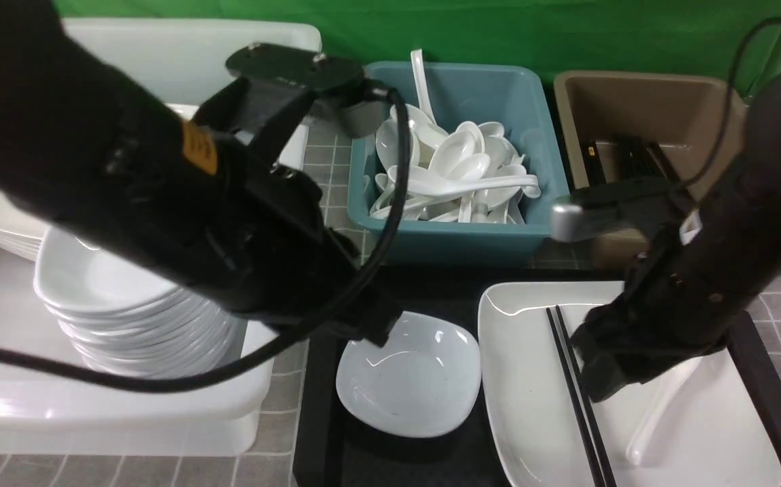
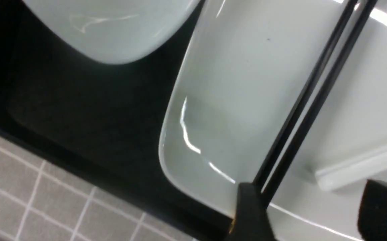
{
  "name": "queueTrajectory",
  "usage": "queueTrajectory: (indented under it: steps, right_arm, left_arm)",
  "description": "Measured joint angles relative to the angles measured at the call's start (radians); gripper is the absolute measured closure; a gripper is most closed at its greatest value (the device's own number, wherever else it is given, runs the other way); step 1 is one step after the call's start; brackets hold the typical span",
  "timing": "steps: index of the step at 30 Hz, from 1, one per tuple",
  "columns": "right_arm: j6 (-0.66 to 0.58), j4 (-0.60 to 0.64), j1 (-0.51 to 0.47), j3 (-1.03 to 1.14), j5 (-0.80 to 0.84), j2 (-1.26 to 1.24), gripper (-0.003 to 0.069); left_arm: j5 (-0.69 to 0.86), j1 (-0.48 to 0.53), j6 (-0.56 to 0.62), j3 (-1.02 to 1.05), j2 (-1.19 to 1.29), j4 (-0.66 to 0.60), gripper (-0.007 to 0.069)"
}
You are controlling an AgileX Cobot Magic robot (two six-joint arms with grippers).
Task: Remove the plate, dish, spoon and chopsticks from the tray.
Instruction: Use the right arm to grab a pair of chopsticks from the plate, then use the right arm to put the chopsticks into the small storage box on the right
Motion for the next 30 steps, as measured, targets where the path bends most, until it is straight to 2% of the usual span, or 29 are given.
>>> queueTrajectory:
  steps: [1,5,8,13,15,17,20,21,25,30]
  right_arm:
    - [0.028,-0.03,0.016,0.0,-0.023,0.029,0.0163]
    - [0.099,-0.097,0.032,0.0,-0.063,0.099,0.0138]
    - [0.155,-0.142,0.033,0.0,-0.102,0.165,0.0134]
    - [0.173,-0.149,0.035,0.0,-0.151,0.251,0.0146]
    - [0.175,-0.149,0.035,0.0,-0.154,0.272,0.0171]
    - [0.175,-0.149,0.037,-0.003,-0.151,0.288,0.0277]
    - [0.164,-0.149,0.037,-0.006,-0.141,0.285,0.0512]
    - [0.159,-0.149,0.038,-0.008,-0.131,0.281,0.0533]
    - [0.151,-0.149,0.038,-0.029,-0.061,0.209,0.0523]
    - [0.122,-0.141,0.018,-0.123,-0.053,0.049,0.0523]
  left_arm:
    - [-0.001,0.0,0.011,-0.001,0.012,0.012,0.0624]
    - [0.002,-0.003,0.027,-0.001,0.032,0.043,0.0624]
    - [0.004,-0.003,0.039,-0.001,0.04,0.078,0.0624]
    - [0.0,-0.003,0.047,-0.002,0.04,0.103,0.0624]
    - [-0.003,-0.003,0.047,-0.002,0.04,0.111,0.0624]
    - [-0.011,-0.003,0.047,-0.002,0.04,0.119,0.0624]
    - [-0.025,-0.003,0.047,-0.002,0.04,0.123,0.0624]
    - [-0.027,-0.003,0.047,-0.002,0.04,0.123,0.0624]
    - [-0.028,-0.003,0.047,-0.002,0.04,0.124,0.0624]
    - [-0.041,-0.003,0.047,-0.002,0.04,0.124,0.0624]
